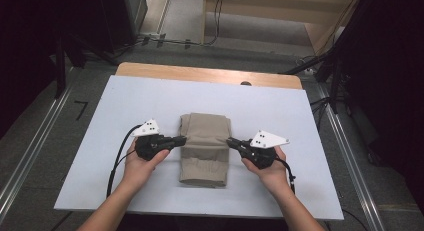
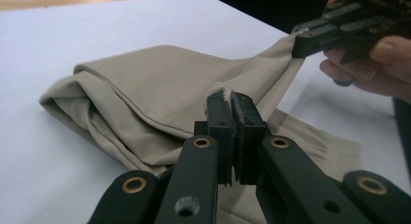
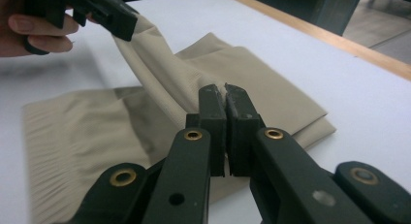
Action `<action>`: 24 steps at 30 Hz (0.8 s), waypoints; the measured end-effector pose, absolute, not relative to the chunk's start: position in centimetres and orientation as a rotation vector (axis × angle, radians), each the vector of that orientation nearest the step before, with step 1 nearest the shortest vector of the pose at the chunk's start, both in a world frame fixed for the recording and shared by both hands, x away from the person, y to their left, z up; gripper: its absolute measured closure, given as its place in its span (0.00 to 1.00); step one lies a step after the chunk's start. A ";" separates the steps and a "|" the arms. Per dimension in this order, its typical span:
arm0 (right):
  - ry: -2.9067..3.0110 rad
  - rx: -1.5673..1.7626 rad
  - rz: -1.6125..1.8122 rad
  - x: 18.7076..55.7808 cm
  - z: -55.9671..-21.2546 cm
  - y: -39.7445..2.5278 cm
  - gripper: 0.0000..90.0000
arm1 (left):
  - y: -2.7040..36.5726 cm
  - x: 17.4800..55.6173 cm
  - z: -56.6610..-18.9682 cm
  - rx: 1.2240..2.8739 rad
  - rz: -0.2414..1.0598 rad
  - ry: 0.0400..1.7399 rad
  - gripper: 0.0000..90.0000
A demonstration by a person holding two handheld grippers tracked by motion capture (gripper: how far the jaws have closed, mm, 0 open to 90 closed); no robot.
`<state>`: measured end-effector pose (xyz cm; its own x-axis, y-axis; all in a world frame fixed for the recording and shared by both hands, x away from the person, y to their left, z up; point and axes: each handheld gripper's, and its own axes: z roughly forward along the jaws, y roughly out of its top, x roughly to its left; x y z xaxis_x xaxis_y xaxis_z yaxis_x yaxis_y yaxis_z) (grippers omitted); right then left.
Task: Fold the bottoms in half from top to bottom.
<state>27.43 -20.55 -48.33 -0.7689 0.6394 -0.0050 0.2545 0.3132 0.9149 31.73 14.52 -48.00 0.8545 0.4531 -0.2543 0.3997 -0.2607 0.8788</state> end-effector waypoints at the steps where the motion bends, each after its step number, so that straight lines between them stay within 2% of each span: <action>1: 2.222 0.797 1.449 26.9 -48.4 -20.5 0.95 | 14.6 31.3 -48.1 1.882 0.058 0.638 0.99; 13: 2.234 0.784 1.508 21.1 -49.7 -20.2 0.95 | 15.2 26.2 -48.0 1.957 0.030 0.556 0.99; 16: 2.258 0.792 1.515 19.8 -49.9 -20.4 0.93 | 15.7 25.2 -48.1 1.945 -0.040 0.546 0.97; 17: 2.258 0.786 1.530 19.4 -49.9 -20.6 0.91 | 15.8 25.0 -48.2 1.940 -0.066 0.537 0.92; 18: 2.269 0.790 1.545 19.1 -49.7 -20.8 0.86 | 15.9 24.6 -48.1 1.933 -0.053 0.533 0.83; 20: 2.285 0.789 1.615 18.5 -49.1 -21.2 0.70 | 16.2 24.1 -47.4 1.906 -0.016 0.525 0.61; 21: 2.278 0.785 1.649 18.3 -48.6 -21.5 0.68 | 16.3 24.1 -46.9 1.881 -0.010 0.523 0.54; 23: 2.240 0.798 1.693 18.2 -47.8 -21.8 0.66 | 16.1 24.8 -45.9 1.834 -0.013 0.535 0.49; 24: 2.211 0.805 1.704 18.5 -47.4 -21.8 0.66 | 15.9 25.0 -45.8 1.828 -0.015 0.544 0.51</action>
